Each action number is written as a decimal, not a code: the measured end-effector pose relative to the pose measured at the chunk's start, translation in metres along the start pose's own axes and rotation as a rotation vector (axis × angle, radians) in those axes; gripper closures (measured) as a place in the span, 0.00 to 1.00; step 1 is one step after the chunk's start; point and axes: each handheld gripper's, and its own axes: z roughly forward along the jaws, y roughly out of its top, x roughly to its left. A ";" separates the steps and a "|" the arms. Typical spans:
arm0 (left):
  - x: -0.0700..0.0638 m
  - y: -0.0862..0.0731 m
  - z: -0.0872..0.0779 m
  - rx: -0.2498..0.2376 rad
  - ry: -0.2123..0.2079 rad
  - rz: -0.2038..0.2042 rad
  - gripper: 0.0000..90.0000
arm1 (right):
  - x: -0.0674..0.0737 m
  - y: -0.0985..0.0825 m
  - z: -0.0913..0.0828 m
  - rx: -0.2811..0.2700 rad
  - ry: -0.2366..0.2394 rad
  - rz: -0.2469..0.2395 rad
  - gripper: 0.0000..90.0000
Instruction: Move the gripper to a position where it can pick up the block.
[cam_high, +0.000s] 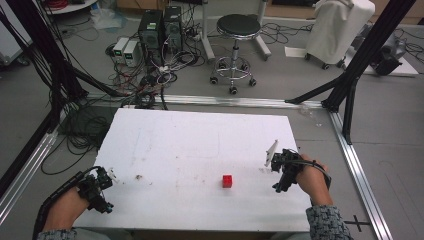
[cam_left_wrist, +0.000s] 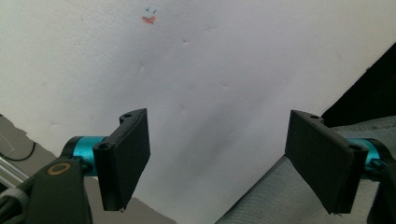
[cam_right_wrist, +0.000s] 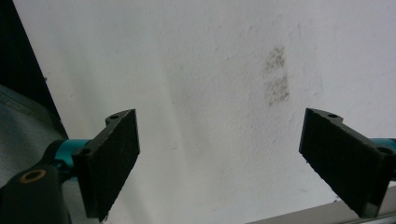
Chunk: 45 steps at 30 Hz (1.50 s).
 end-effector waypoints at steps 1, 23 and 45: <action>0.000 0.000 0.000 0.004 0.000 0.004 0.25 | 0.000 0.000 0.000 0.000 0.000 0.000 0.13; 0.002 -0.001 0.002 0.007 -0.008 -0.004 0.25 | 0.001 0.063 0.005 0.010 -0.013 -0.161 0.13; 0.003 -0.001 0.003 0.004 -0.017 -0.017 0.25 | 0.007 0.119 0.026 0.011 0.015 -0.230 0.13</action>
